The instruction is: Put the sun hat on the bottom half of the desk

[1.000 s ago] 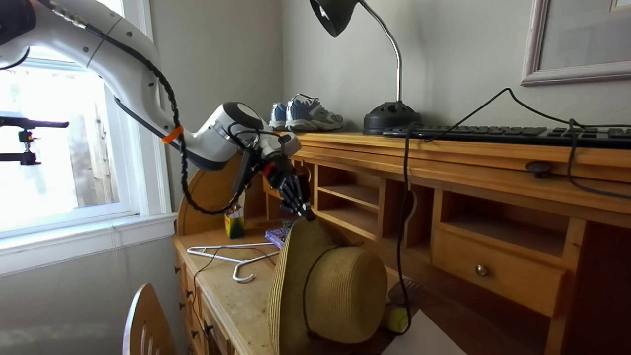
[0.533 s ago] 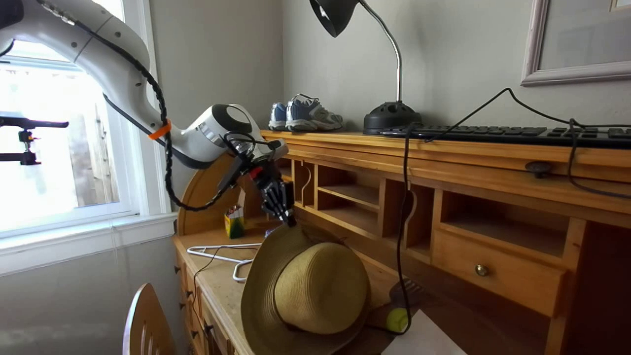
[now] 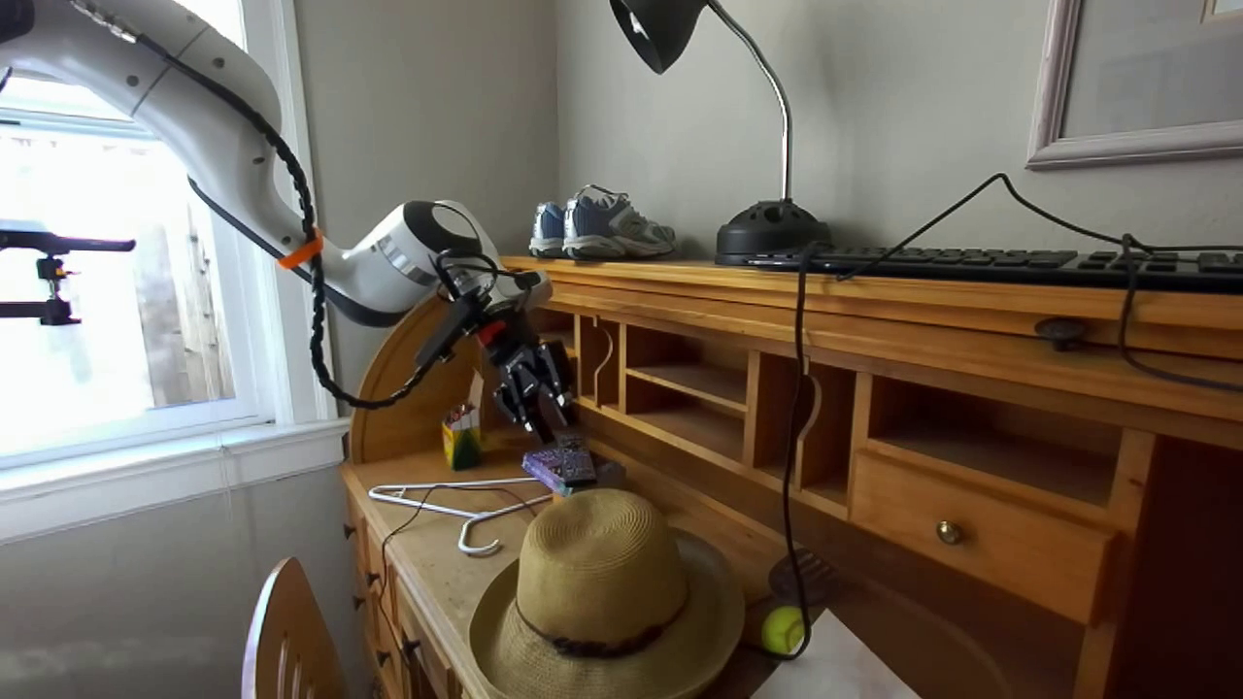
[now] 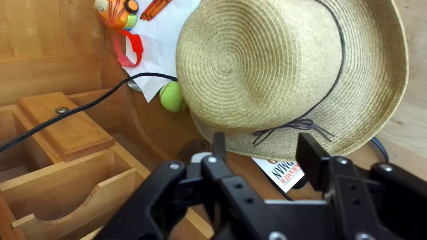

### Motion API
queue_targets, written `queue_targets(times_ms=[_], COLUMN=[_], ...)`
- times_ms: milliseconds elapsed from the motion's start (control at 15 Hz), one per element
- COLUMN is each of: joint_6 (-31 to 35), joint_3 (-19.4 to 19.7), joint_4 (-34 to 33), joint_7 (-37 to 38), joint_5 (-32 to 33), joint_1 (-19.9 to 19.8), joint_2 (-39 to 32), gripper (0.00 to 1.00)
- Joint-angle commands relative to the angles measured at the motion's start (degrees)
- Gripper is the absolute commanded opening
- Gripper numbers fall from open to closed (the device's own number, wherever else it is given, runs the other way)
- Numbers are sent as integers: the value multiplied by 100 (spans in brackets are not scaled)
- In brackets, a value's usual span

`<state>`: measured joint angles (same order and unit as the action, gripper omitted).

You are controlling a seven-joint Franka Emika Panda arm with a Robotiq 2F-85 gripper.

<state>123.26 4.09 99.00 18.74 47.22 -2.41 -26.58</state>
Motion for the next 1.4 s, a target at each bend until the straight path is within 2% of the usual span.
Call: queue_targets(times_ms=[0,67,133,467,800,933,1133,1200,1333], joint_6=[65,86,88,-101,-450,-535,-656,-559,-606], joint_3=[108,98,77,6,22,49,87,58,65], joint_4=[486,578,697,1171,1316,1340,1301,1098,1117], joint_7=[-380,-540,-749,-1910,-3211,-3521,-3839,-3585,-3690], joint_5=[-3,-27,-104,-869,-2585,-2941,-3165,-2938,-3000], joint_1=[45,18,-23,-190,-243,-210,-182,-192,-187], joint_2=[607,757,952,1942,2872,3194,3522,3239,3405], gripper=[89,98,100,100,100,100,100,100,100])
